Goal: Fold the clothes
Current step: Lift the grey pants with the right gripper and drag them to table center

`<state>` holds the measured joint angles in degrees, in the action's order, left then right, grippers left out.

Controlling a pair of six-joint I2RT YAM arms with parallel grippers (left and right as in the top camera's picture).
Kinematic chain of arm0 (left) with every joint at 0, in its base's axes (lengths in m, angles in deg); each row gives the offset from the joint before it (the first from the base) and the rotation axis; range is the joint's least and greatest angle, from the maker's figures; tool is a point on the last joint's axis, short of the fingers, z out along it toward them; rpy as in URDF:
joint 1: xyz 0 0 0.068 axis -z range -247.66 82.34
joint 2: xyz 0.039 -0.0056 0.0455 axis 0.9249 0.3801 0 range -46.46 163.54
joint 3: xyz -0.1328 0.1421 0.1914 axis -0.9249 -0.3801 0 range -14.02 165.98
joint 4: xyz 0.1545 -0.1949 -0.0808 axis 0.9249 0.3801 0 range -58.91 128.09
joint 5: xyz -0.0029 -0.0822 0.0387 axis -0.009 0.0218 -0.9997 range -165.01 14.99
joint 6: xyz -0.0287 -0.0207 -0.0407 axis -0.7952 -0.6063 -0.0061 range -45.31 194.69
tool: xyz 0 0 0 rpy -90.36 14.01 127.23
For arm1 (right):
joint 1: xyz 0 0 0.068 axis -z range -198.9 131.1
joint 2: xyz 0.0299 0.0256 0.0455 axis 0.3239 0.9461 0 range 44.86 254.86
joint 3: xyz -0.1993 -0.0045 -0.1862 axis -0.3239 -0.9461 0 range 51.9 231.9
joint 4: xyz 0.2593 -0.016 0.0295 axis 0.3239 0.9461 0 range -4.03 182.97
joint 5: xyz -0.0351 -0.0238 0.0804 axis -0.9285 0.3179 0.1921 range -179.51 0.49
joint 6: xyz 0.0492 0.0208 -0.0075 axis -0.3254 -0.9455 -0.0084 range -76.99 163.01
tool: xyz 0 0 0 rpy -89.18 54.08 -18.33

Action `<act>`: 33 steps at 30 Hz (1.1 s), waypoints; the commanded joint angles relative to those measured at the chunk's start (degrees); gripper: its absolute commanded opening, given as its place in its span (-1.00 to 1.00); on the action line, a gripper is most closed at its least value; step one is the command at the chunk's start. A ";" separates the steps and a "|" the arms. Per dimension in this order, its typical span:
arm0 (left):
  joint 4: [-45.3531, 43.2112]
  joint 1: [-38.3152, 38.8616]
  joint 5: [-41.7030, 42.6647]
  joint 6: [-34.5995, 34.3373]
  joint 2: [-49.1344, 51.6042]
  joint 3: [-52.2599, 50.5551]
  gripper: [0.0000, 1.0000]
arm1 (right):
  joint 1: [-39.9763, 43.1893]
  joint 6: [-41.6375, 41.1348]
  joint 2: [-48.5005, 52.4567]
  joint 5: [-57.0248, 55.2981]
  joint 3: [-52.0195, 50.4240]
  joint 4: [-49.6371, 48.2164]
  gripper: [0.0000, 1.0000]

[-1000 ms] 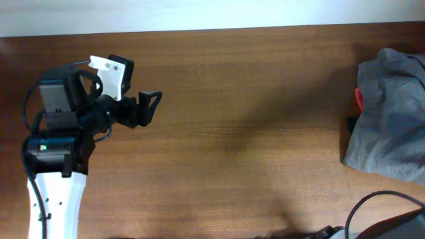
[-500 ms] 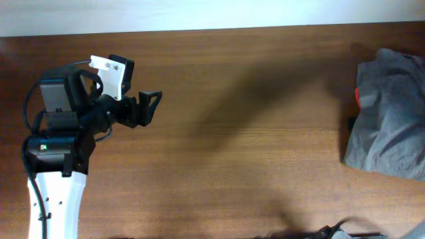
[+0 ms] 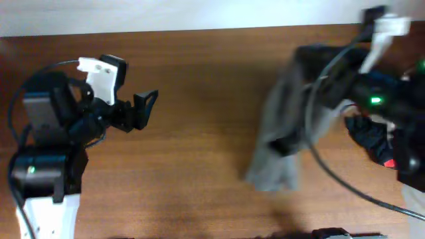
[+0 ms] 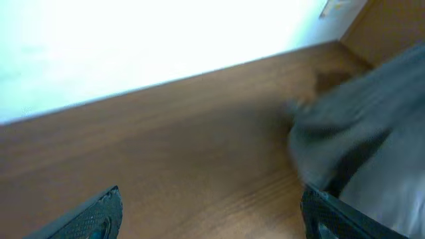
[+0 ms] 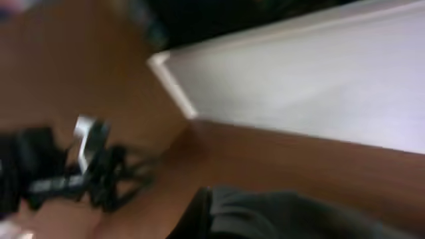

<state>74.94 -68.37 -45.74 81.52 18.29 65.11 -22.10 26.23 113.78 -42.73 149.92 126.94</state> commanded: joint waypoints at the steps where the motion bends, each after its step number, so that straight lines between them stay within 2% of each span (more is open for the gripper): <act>1: -0.13 0.17 -2.71 0.94 -3.15 1.40 0.70 | -10.60 4.15 1.38 0.59 0.63 -1.33 -0.92; 6: -0.04 0.17 -4.28 0.94 -5.35 1.40 0.70 | -18.40 3.56 4.48 -8.48 0.63 -1.73 -0.92; 10: -0.02 0.17 -4.35 0.94 -6.29 1.40 0.70 | -19.63 -3.80 3.10 -16.48 1.40 -9.18 -0.92; 13: 0.13 0.17 -5.90 0.94 -6.27 1.40 0.69 | -19.67 -7.50 1.20 -12.72 1.81 -18.23 -0.92; 16: 0.09 0.17 -7.67 0.94 -6.23 1.40 0.69 | -19.67 -16.31 0.11 -7.76 1.81 -29.49 -0.92; 20: 0.22 0.17 -11.43 0.94 -6.23 1.40 0.69 | -19.91 -22.56 1.99 -9.09 1.79 -34.88 -0.92; 25: 1.01 0.17 -22.75 0.92 -6.82 1.40 0.60 | -26.14 -26.67 9.66 -15.39 1.79 -42.36 -0.92; 29: 0.59 0.17 -35.26 -0.09 -9.77 1.81 0.54 | -33.64 -33.35 17.90 -15.34 1.81 -59.47 -0.92; 33: 0.37 0.17 -38.12 -1.05 -12.09 2.25 0.54 | -35.78 -32.35 18.97 -15.41 1.81 -62.69 -0.92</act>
<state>75.69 -68.37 -77.19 81.36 8.74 65.51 -56.52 -4.85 134.81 -57.09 150.60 66.38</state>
